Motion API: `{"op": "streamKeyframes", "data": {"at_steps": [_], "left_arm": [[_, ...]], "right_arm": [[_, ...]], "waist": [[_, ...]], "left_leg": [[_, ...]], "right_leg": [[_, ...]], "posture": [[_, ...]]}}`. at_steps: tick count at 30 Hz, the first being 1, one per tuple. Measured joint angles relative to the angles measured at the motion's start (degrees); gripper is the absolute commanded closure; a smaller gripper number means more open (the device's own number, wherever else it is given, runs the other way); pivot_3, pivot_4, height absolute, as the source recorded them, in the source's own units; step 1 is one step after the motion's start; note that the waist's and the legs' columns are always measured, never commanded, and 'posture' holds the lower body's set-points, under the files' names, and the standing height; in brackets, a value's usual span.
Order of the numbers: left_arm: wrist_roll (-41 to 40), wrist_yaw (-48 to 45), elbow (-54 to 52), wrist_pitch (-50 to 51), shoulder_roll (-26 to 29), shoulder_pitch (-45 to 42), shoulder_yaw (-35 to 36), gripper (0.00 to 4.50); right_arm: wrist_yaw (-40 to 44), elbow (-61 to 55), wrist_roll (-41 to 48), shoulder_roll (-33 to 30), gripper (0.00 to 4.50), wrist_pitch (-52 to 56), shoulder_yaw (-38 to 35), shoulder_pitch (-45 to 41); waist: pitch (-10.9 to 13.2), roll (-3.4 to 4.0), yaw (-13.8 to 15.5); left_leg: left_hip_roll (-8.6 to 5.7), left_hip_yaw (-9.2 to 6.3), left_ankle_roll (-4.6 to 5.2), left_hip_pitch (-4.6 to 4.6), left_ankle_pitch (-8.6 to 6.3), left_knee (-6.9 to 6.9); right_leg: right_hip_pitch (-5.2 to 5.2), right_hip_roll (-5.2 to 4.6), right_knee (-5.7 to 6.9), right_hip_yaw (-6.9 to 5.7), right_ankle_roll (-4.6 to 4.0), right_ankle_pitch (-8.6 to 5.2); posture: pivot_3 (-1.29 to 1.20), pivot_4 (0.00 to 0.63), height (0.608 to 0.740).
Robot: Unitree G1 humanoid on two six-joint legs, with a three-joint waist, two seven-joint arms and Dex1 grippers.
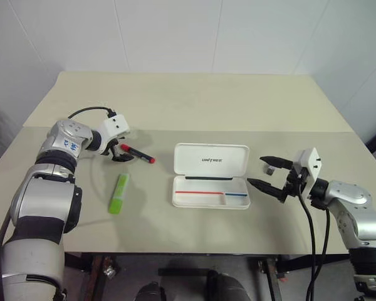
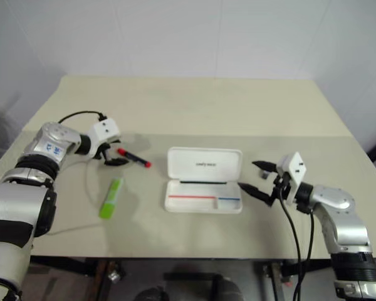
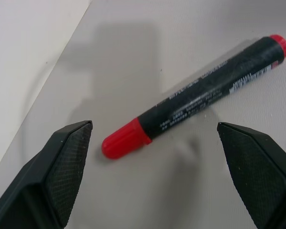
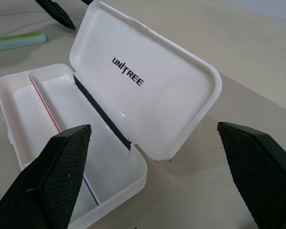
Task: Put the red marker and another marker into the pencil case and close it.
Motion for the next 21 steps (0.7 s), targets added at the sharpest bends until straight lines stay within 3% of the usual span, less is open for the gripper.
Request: {"op": "streamKeyframes", "data": {"at_steps": [4,15,21], "left_arm": [[0.35,0.69,0.56,1.46,-0.45,0.02,0.10,0.92],[0.10,2.88,1.46,4.74,-1.04,0.60,2.64,4.47],[0.16,2.22,1.61,4.47,-1.98,1.70,2.87,4.47]], "right_arm": [[-0.35,-0.42,0.01,0.00,0.00,0.01,0.00,-0.04],[-1.32,-1.03,0.01,0.00,0.00,0.00,-0.01,-0.13],[-1.58,-1.56,0.01,0.00,0.00,0.00,-0.13,-0.13]], "waist": [[0.00,0.00,0.04],[0.00,0.00,0.30],[0.00,-0.01,0.13]], "left_leg": [[0.00,0.00,0.00,0.00,0.00,0.00],[-0.02,-0.01,0.00,0.03,0.00,0.03],[-0.03,-0.01,-0.01,0.02,0.01,0.05]], "right_leg": [[0.00,0.00,0.00,0.00,0.00,0.00],[0.02,-0.03,0.05,0.01,0.00,0.00],[0.02,-0.03,0.05,0.01,0.01,0.00]], "posture": [[0.00,0.150,0.740],[0.00,0.150,0.740],[0.00,0.150,0.740]]}}
